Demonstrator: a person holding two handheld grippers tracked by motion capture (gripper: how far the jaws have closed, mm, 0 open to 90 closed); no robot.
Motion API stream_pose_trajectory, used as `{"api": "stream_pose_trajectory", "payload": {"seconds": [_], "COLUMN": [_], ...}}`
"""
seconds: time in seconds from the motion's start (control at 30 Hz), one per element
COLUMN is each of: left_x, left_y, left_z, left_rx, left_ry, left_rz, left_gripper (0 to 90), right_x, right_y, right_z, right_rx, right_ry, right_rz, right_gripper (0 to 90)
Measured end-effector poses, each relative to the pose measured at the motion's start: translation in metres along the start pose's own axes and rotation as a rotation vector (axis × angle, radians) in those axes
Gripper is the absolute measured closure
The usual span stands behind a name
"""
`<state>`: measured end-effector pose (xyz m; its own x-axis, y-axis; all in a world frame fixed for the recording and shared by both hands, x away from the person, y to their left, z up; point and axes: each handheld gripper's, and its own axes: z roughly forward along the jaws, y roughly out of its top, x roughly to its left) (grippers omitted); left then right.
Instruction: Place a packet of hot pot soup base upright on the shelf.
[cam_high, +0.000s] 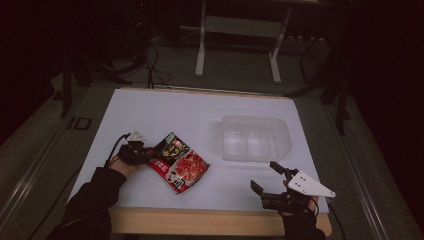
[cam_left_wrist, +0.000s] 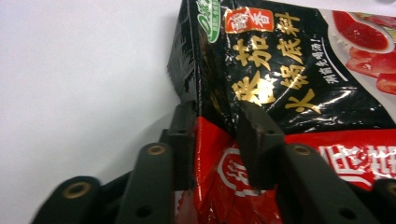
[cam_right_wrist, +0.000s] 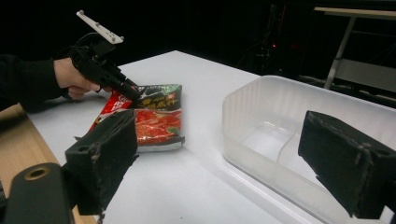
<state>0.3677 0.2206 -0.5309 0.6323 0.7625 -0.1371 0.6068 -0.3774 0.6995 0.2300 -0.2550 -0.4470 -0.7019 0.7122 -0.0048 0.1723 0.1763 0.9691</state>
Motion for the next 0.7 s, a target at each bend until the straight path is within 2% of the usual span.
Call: {"api": "stream_pose_trajectory", "payload": {"seconds": [0.07,0.2,0.33,0.5,0.7], "left_x": [-0.002,-0.01,-0.014,-0.014,-0.022], "left_y": [0.001,0.0,0.001,0.007,0.019], "left_z": [0.0,0.0,-0.003,-0.012,-0.028], "left_rx": [0.005,-0.017,-0.035,-0.067,-0.119], "left_ry": [0.008,0.058,0.088,0.071,0.067], "left_rz": [0.016,0.052,0.073,0.058,0.084], "left_gripper": [78.2,86.1,88.5,88.7,88.7], "right_x": [0.0,0.0,0.0,-0.002,-0.002], "right_y": [0.0,0.0,0.0,-0.001,-0.001], "right_z": [0.0,0.001,0.0,0.0,0.0], "right_rx": [0.001,0.002,0.006,0.001,-0.002], "right_ry": [0.0,-0.002,-0.013,-0.024,-0.019], "right_rz": [0.0,-0.003,-0.016,-0.021,-0.015], "right_gripper": [11.7,11.8,11.8,11.8,11.8]}}
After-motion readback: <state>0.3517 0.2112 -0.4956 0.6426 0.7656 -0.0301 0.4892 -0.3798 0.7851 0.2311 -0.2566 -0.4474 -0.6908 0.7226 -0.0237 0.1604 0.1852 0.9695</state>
